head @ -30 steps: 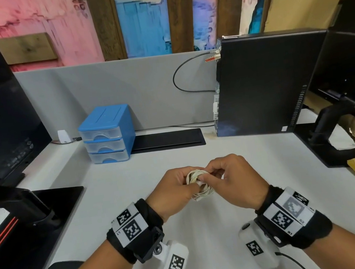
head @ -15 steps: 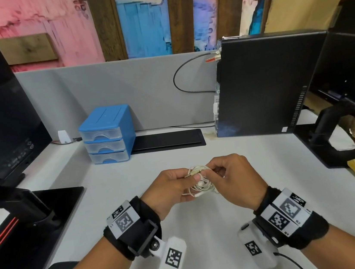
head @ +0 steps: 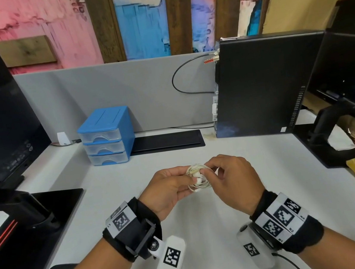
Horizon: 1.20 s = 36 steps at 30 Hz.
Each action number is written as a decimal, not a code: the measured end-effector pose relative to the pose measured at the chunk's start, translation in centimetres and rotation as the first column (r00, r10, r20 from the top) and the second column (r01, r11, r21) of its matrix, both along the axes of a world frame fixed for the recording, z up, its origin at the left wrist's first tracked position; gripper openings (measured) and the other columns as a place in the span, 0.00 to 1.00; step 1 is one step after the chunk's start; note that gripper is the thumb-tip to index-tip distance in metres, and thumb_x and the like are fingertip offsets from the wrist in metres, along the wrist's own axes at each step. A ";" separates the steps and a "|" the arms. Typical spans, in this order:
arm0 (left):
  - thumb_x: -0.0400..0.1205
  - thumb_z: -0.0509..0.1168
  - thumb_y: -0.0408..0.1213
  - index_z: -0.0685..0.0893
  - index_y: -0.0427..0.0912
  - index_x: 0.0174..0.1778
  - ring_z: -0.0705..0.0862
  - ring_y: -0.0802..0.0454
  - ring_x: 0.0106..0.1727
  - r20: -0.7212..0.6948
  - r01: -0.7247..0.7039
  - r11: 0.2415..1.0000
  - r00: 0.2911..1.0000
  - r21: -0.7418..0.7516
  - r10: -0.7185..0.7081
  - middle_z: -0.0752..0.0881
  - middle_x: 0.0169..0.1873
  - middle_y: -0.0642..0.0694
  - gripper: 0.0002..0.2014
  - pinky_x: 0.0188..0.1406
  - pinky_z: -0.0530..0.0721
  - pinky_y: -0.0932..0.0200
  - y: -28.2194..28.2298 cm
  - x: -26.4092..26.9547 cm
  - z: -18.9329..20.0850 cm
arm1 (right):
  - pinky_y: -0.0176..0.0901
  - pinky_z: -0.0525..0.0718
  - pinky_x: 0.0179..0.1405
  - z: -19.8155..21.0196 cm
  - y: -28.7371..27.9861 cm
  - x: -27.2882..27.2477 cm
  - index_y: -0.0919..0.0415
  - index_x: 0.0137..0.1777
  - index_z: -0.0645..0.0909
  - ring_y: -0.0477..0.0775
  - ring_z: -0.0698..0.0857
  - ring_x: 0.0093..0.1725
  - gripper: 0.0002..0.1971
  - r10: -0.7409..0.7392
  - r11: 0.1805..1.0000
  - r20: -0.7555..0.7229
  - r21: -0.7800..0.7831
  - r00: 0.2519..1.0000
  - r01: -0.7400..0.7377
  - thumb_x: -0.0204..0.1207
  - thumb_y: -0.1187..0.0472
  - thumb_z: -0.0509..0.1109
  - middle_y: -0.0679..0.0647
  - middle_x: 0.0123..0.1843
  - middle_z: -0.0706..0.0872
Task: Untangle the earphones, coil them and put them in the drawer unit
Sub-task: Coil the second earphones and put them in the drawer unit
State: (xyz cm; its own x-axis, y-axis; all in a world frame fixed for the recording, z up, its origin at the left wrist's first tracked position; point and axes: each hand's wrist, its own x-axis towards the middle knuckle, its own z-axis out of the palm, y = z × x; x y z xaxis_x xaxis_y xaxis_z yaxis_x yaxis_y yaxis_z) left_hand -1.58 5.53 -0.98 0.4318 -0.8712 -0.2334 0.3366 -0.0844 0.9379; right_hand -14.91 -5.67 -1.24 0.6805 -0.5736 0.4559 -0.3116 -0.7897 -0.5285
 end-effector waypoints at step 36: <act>0.70 0.65 0.33 0.88 0.31 0.54 0.87 0.50 0.50 0.182 0.145 0.988 0.972 0.048 -0.151 0.89 0.48 0.40 0.18 0.46 0.85 0.62 0.3 0.8 0.4 | 0.50 0.83 0.36 0.2 1.0 -0.1 0.49 0.42 0.90 0.49 0.81 0.29 0.07 0.102 0.986 0.175 0.116 0.979 -0.124 0.77 0.56 0.71 0.42 0.37 0.88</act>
State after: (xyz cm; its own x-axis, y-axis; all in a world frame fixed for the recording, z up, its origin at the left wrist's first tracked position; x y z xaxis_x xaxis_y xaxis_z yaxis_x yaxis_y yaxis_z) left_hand -0.79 5.88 -0.62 0.3369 -0.9217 -0.1924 0.1394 -0.1533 0.9783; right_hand -15.00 -4.66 -1.04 0.6640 -0.5572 0.4987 -0.1224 -0.7389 -0.6626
